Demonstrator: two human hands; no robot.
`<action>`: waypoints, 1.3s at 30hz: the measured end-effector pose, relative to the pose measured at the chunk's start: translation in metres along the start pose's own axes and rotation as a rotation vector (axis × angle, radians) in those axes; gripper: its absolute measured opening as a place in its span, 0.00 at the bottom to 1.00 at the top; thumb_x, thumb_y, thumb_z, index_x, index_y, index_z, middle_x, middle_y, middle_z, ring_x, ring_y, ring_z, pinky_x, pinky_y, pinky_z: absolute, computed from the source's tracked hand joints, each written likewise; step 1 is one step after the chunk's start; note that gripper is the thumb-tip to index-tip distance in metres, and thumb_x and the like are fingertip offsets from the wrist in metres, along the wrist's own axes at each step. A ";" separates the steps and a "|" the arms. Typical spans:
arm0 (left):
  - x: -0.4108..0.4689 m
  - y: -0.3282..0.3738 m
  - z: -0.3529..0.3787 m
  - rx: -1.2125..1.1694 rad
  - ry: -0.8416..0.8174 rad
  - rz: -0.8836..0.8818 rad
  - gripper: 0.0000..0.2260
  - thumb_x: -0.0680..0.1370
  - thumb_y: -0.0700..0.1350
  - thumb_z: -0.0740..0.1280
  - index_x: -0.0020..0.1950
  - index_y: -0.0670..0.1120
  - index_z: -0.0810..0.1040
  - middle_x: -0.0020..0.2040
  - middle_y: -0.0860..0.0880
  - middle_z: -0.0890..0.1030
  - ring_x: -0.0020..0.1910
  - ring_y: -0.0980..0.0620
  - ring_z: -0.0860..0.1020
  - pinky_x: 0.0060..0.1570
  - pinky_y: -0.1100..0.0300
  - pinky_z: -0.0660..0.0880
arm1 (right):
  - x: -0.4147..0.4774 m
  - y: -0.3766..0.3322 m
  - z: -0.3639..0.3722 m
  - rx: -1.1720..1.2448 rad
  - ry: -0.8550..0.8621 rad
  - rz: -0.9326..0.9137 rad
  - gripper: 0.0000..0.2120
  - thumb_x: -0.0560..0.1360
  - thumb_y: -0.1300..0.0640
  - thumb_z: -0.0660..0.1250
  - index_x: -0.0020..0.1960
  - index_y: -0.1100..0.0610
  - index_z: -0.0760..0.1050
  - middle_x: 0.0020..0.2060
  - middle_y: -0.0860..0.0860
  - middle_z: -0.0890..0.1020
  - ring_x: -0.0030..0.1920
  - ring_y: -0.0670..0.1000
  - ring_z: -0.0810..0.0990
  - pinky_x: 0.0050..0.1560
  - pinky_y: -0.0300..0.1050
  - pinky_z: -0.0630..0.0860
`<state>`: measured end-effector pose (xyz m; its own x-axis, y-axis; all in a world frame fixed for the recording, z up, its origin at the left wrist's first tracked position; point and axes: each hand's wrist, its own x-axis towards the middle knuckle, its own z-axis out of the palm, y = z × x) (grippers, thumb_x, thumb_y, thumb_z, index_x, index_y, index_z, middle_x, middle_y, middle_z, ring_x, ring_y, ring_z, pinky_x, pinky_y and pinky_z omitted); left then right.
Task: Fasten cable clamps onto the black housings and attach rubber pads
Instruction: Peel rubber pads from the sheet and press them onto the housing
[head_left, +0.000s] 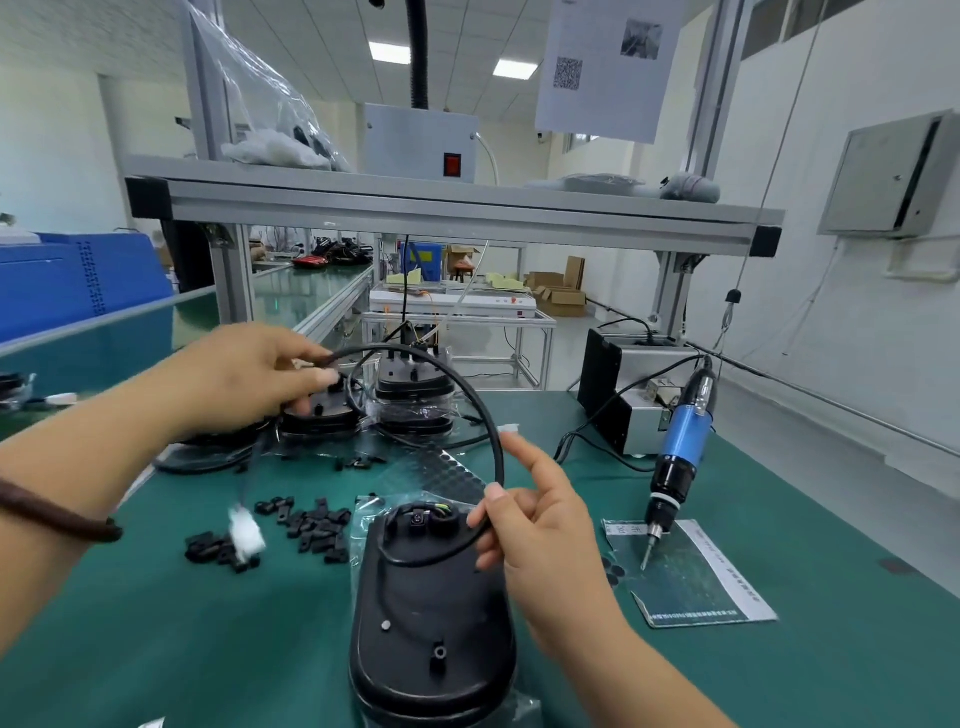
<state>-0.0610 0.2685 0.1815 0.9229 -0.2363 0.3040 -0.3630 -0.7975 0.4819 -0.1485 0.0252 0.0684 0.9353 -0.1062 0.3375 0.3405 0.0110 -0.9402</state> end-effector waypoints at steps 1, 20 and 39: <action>-0.006 0.010 0.007 -0.279 -0.074 -0.053 0.05 0.78 0.50 0.65 0.52 0.55 0.79 0.31 0.52 0.81 0.23 0.59 0.71 0.25 0.65 0.68 | 0.001 0.002 -0.001 -0.014 0.001 0.020 0.22 0.81 0.64 0.60 0.70 0.45 0.67 0.30 0.50 0.81 0.27 0.45 0.74 0.31 0.38 0.75; -0.103 0.016 0.142 -0.517 0.058 -0.408 0.35 0.72 0.61 0.68 0.76 0.54 0.61 0.58 0.52 0.78 0.55 0.55 0.76 0.56 0.60 0.71 | -0.003 0.019 -0.024 -0.518 -0.036 0.236 0.19 0.78 0.51 0.66 0.69 0.48 0.73 0.36 0.38 0.75 0.38 0.38 0.73 0.40 0.32 0.69; -0.105 0.034 0.117 -1.426 -0.072 -0.583 0.04 0.68 0.35 0.72 0.34 0.37 0.85 0.41 0.37 0.84 0.34 0.46 0.84 0.26 0.64 0.77 | 0.013 0.003 -0.013 -0.354 -0.013 0.310 0.17 0.80 0.61 0.62 0.67 0.50 0.75 0.50 0.44 0.82 0.57 0.58 0.80 0.55 0.47 0.76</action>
<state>-0.1556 0.2010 0.0698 0.9645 -0.1495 -0.2178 0.2594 0.3799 0.8879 -0.1362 0.0106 0.0690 0.9896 -0.1389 0.0371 -0.0064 -0.3001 -0.9539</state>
